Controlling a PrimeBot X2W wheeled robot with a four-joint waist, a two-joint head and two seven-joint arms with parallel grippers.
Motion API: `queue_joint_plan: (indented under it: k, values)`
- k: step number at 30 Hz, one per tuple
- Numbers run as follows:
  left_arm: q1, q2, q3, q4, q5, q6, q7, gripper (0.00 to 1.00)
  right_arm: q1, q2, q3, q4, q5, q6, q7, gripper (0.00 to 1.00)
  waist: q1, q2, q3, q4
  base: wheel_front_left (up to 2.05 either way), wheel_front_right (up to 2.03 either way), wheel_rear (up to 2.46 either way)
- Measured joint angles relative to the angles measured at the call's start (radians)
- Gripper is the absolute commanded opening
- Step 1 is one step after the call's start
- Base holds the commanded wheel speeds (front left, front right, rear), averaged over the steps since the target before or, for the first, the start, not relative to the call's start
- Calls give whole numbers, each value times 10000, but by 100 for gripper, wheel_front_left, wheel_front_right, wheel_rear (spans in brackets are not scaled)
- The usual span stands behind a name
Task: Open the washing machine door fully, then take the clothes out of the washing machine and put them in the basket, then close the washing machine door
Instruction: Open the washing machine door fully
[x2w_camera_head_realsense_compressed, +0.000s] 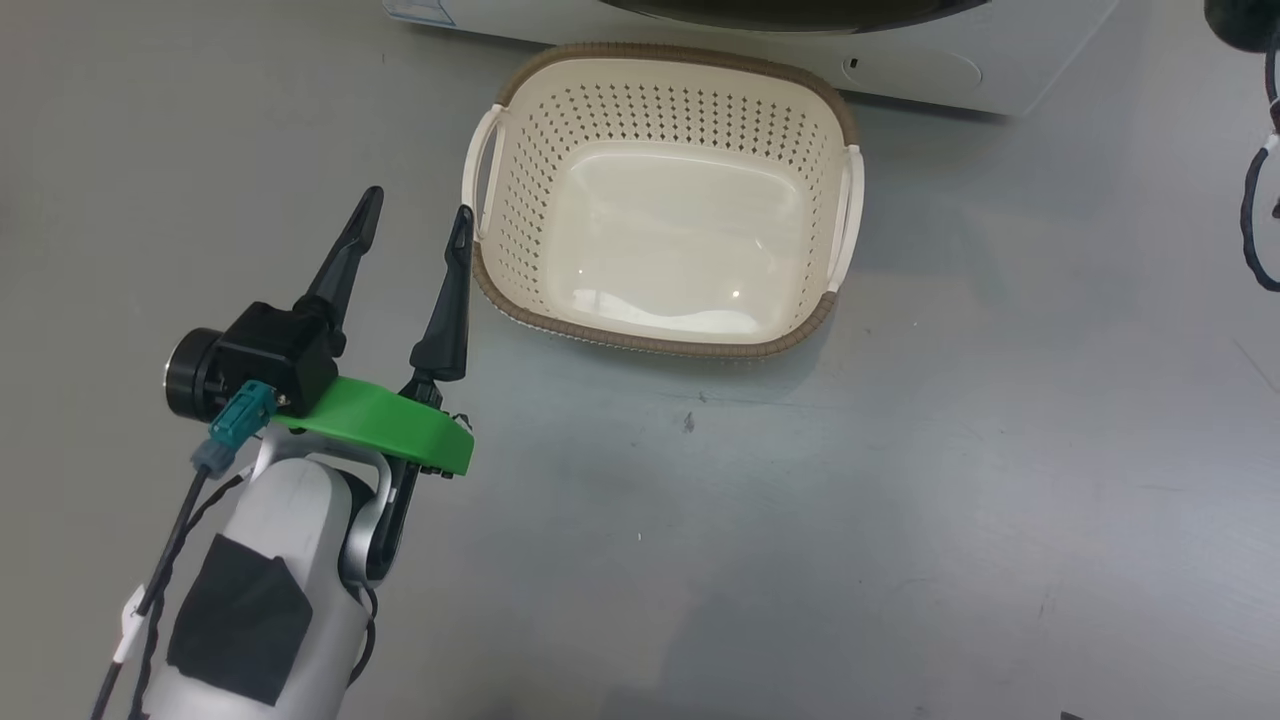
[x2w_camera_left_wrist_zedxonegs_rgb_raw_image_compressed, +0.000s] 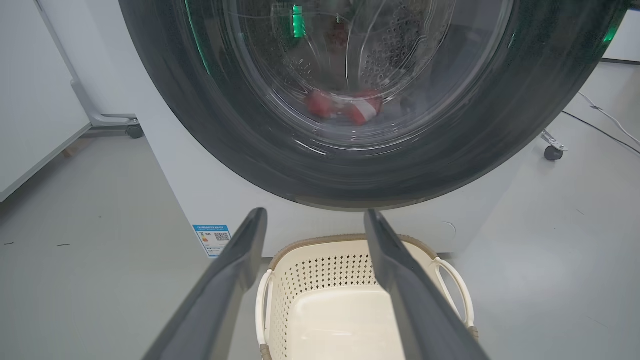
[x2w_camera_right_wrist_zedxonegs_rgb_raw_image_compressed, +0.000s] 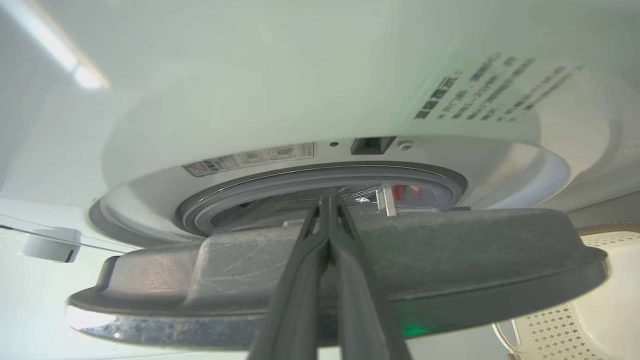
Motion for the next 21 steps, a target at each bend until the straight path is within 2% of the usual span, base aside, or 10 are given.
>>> queue_joint_plan:
  k: [9, 21]
  values:
    - [5, 25, 102, 268, 107, 0, 0, 100, 441, 111, 36, 286, 408, 337, 838, 0, 0, 0, -308, -198, 0, 0, 0]
    - [112, 50, 194, 581, 198, 2, -2, 100, 1256, 399, 276, 516, 773, 616, 1952, 0, 0, 0, -737, -448, 0, 0, 0]
